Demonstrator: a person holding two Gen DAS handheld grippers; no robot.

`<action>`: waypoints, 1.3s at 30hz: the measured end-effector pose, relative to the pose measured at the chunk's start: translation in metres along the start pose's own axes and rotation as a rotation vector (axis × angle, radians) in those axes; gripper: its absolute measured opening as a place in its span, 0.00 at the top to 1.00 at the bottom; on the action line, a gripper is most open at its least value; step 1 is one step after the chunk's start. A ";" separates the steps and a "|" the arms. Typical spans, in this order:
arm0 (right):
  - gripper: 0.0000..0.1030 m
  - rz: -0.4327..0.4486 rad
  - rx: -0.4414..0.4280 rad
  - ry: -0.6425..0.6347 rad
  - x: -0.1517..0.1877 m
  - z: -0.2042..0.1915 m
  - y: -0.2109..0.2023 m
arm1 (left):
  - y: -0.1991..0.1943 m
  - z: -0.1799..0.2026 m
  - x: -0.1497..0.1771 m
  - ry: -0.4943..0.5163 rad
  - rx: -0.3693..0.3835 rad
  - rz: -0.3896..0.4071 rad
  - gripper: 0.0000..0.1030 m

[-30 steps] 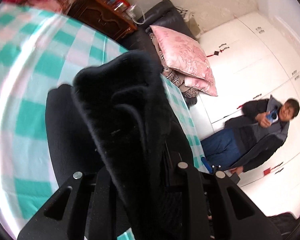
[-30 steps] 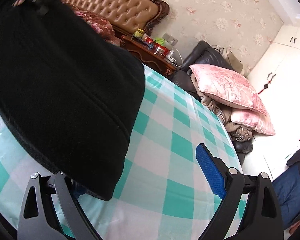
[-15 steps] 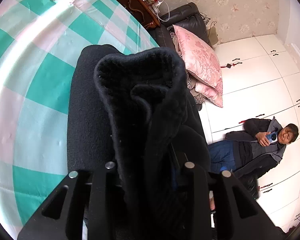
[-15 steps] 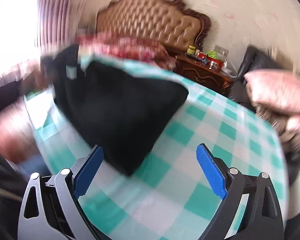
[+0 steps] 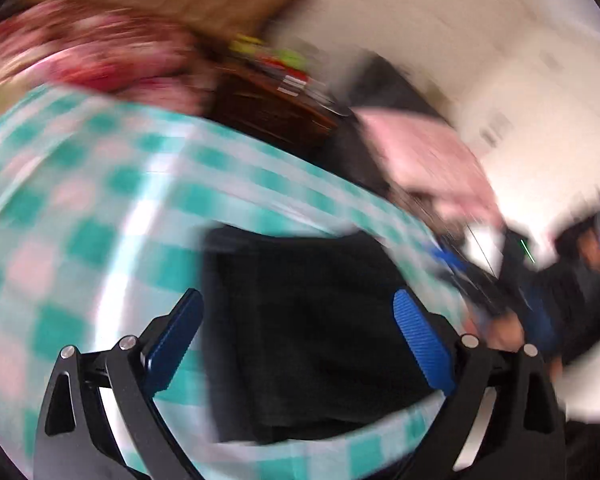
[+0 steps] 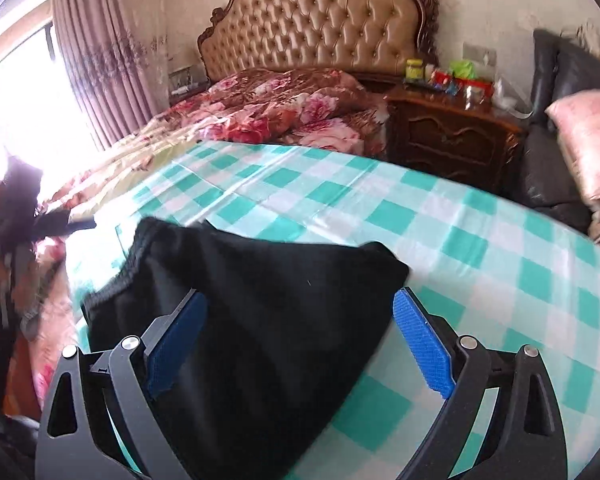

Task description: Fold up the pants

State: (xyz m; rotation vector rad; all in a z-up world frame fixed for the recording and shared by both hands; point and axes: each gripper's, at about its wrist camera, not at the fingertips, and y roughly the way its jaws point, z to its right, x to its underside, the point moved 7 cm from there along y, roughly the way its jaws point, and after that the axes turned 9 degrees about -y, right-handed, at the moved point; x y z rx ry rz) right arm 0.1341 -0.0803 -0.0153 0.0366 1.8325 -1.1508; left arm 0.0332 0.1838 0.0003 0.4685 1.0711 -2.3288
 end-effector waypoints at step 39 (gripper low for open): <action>0.12 -0.047 -0.162 0.053 -0.005 -0.027 0.015 | 0.070 0.057 0.004 0.375 -0.133 -0.194 0.02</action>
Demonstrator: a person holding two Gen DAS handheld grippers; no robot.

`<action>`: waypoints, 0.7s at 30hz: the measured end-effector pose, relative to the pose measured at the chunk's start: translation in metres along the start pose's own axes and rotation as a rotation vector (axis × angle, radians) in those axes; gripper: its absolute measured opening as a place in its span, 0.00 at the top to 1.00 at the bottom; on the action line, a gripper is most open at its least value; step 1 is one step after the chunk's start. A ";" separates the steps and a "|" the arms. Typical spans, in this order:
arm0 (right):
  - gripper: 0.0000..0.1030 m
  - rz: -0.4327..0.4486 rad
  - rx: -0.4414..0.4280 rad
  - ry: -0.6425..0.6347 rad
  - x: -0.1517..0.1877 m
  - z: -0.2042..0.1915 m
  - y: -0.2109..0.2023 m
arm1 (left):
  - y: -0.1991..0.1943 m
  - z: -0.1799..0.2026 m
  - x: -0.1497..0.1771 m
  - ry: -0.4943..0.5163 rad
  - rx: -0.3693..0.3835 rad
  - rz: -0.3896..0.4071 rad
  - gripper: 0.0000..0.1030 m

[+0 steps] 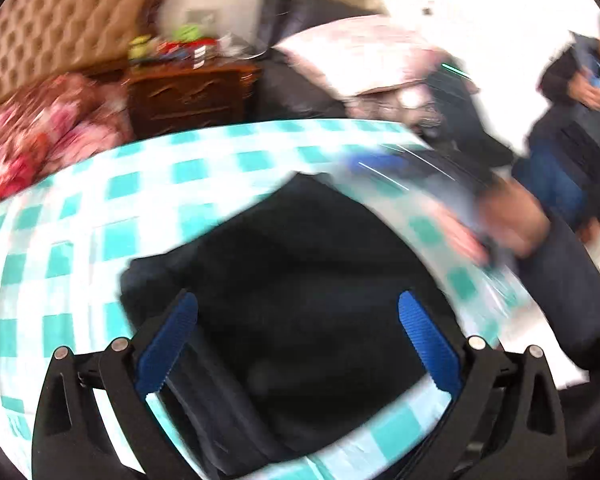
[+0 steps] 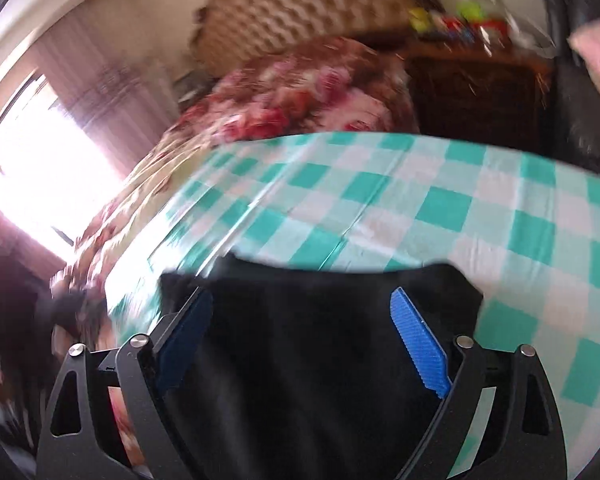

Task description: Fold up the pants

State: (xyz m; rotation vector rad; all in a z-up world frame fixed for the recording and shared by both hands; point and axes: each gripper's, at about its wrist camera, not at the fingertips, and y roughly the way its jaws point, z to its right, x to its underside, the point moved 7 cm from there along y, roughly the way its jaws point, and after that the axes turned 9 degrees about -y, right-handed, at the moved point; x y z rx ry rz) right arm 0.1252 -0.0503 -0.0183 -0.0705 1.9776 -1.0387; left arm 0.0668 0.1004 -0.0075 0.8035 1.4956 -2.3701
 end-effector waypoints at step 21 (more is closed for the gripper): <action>0.06 -0.212 -0.082 -0.463 0.103 -0.184 0.053 | 0.144 -0.055 -0.023 0.012 -0.212 -0.366 0.01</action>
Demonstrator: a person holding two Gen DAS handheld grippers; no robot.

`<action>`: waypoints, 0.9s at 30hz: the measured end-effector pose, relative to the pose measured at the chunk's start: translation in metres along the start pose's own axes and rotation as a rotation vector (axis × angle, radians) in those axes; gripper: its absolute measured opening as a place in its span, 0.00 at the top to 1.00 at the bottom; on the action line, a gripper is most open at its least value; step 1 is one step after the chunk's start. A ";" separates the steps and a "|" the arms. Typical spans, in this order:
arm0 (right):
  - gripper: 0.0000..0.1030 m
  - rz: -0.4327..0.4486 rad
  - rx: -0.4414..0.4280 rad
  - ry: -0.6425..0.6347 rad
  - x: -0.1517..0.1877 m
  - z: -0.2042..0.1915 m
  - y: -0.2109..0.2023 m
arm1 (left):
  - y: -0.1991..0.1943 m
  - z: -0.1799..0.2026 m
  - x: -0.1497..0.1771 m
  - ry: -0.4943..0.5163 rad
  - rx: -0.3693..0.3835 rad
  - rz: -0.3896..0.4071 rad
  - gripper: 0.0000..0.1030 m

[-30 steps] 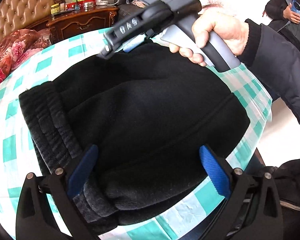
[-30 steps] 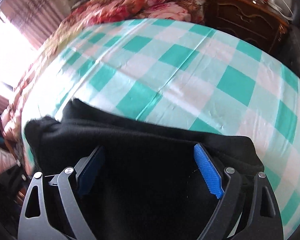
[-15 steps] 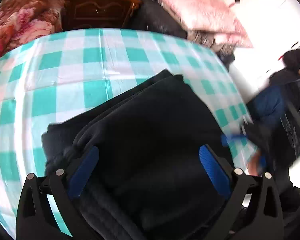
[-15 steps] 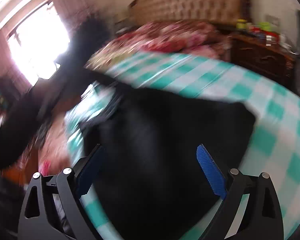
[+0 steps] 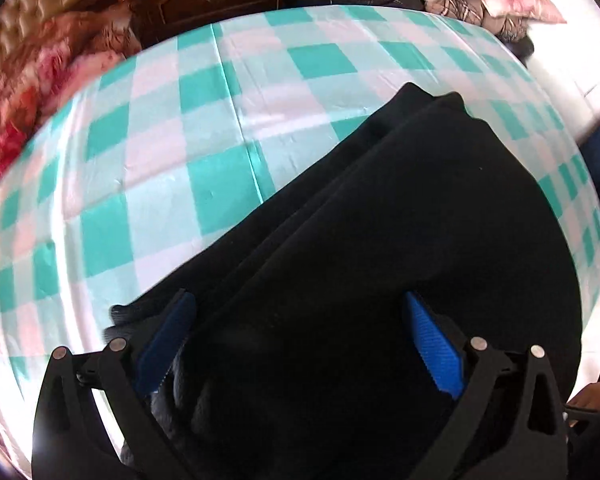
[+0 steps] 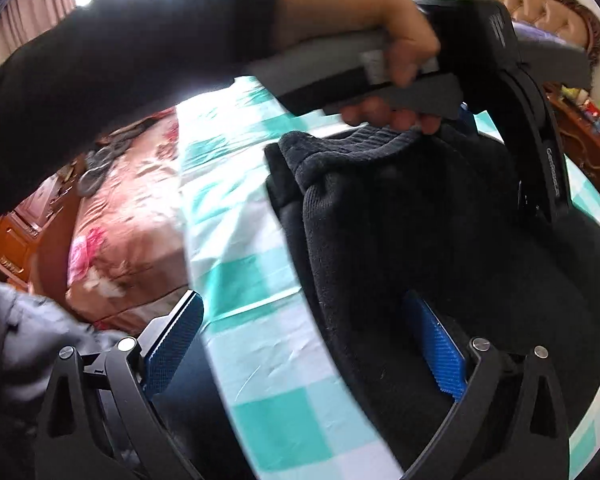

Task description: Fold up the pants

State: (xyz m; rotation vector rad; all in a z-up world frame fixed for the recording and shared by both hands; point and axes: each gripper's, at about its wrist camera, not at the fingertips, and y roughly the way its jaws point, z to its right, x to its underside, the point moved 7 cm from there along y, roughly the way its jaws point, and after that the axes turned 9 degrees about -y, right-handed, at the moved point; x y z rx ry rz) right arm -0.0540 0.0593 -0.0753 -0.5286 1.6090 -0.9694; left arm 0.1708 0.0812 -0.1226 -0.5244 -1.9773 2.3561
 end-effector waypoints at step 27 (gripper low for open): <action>0.05 0.377 -0.118 0.815 0.056 0.288 -0.093 | -0.084 0.158 0.109 0.382 0.082 0.383 0.02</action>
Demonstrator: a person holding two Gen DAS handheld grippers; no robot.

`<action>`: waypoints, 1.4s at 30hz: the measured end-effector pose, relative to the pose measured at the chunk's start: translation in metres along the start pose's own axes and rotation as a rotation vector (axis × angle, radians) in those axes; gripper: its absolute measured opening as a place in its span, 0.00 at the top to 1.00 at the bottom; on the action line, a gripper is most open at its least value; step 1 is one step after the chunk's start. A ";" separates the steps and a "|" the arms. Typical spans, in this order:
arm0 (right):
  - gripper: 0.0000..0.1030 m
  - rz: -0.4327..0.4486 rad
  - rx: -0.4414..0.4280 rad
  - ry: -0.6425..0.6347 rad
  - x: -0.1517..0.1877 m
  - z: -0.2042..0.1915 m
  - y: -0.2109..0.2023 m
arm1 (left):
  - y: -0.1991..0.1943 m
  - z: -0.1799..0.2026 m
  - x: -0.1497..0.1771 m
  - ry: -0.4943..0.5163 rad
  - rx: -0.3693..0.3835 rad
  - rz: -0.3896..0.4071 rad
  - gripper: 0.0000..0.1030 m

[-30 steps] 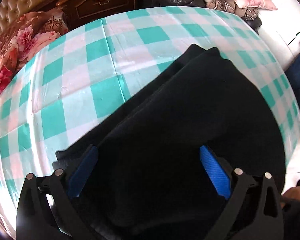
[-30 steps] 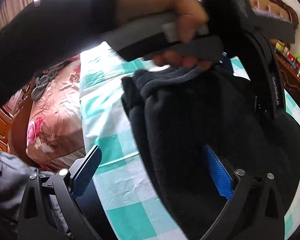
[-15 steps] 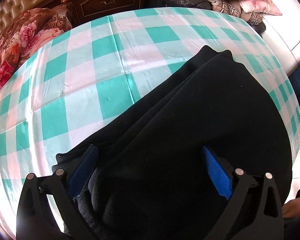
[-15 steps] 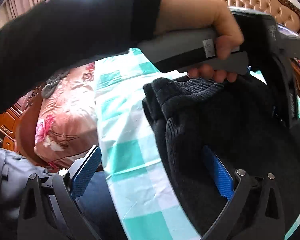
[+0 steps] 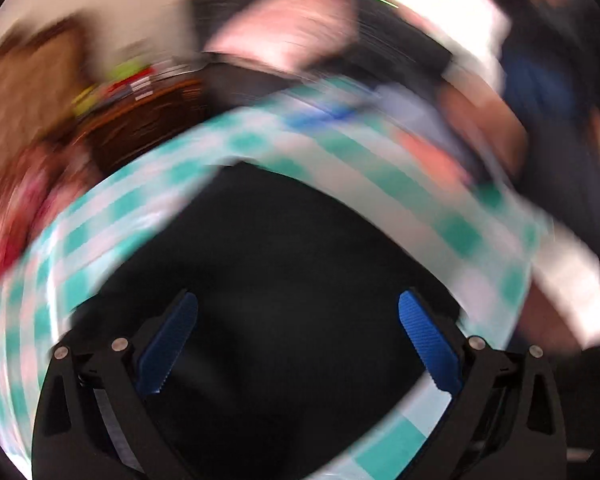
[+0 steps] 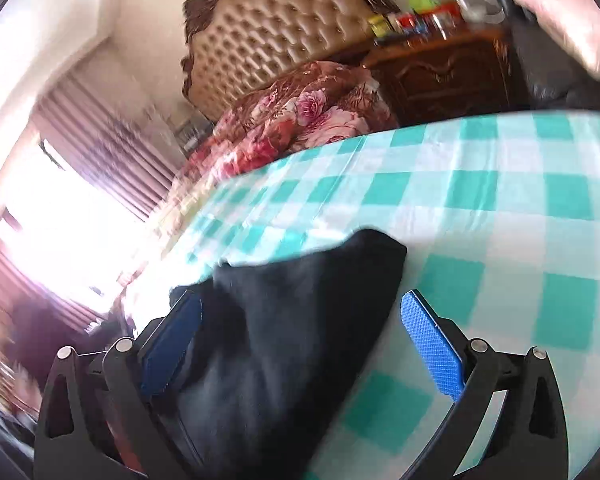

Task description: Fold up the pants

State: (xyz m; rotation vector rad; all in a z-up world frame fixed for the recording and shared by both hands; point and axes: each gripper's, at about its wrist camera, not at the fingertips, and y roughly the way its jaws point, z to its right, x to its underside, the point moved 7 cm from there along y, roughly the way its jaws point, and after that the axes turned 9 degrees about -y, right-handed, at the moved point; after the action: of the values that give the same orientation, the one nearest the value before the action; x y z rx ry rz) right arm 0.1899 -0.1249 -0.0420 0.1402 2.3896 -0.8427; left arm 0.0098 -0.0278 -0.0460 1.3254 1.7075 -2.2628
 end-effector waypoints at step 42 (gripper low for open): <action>0.05 -0.056 0.596 -0.544 0.131 -0.116 0.012 | 0.021 -0.148 0.029 -0.386 -0.209 0.038 0.02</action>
State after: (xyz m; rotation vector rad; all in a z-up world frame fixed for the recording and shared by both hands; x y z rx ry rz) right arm 0.0283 -0.0579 -0.0508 0.0641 1.5986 -1.3960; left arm 0.0907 0.0942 -0.0870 0.8087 1.7020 -2.0765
